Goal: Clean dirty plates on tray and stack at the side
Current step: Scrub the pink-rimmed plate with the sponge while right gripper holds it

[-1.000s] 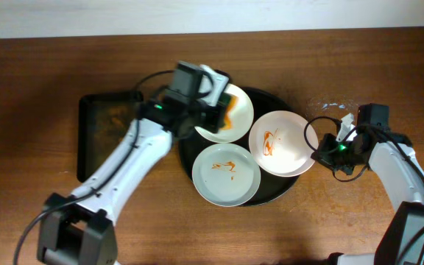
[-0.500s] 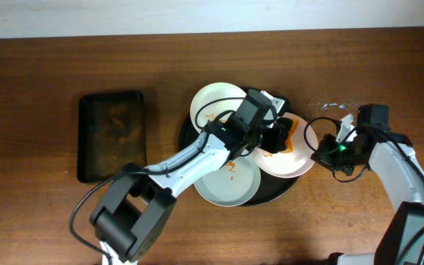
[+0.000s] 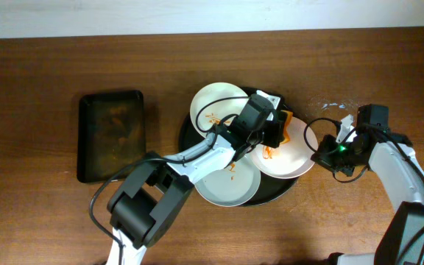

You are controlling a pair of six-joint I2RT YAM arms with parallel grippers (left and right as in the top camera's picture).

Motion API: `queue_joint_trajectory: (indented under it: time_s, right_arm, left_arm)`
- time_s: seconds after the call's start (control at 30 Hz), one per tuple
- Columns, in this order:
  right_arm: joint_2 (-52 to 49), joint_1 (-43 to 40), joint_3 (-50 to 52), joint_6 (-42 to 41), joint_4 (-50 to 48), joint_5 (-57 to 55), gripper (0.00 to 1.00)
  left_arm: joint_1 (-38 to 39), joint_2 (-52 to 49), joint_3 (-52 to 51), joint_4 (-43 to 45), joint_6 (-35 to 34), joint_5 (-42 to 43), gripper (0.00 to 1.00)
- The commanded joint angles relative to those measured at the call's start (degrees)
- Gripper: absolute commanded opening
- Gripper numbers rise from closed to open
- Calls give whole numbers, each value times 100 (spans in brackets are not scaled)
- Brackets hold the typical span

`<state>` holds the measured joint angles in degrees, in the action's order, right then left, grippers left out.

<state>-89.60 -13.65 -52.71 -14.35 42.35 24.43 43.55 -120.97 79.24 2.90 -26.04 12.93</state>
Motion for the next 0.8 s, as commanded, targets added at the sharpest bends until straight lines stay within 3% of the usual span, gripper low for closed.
queue_joint_trajectory:
  time_s: [0.0, 0.07, 0.27, 0.37, 0.67, 0.77]
  right_arm:
    - [85, -24, -87, 63, 31, 26, 4]
    - [85, -24, -87, 63, 39, 24, 4]
    - [85, -24, -87, 63, 35, 26, 4]
    - [85, -24, -87, 63, 35, 24, 4]
    - [85, -24, -87, 57, -411, -413, 4]
    - [85, -24, -87, 57, -599, -511, 4]
  left_arm:
    - [28, -85, 63, 310, 0, -317, 0]
    - [28, -109, 63, 264, 2, -660, 0]
    - [33, -221, 61, -566, 210, -654, 0]
    - [33, -221, 63, -1360, 210, -236, 0]
    - [28, -212, 188, -1381, 208, 2288, 1]
    - [15, -212, 188, -1744, 210, 2677, 0]
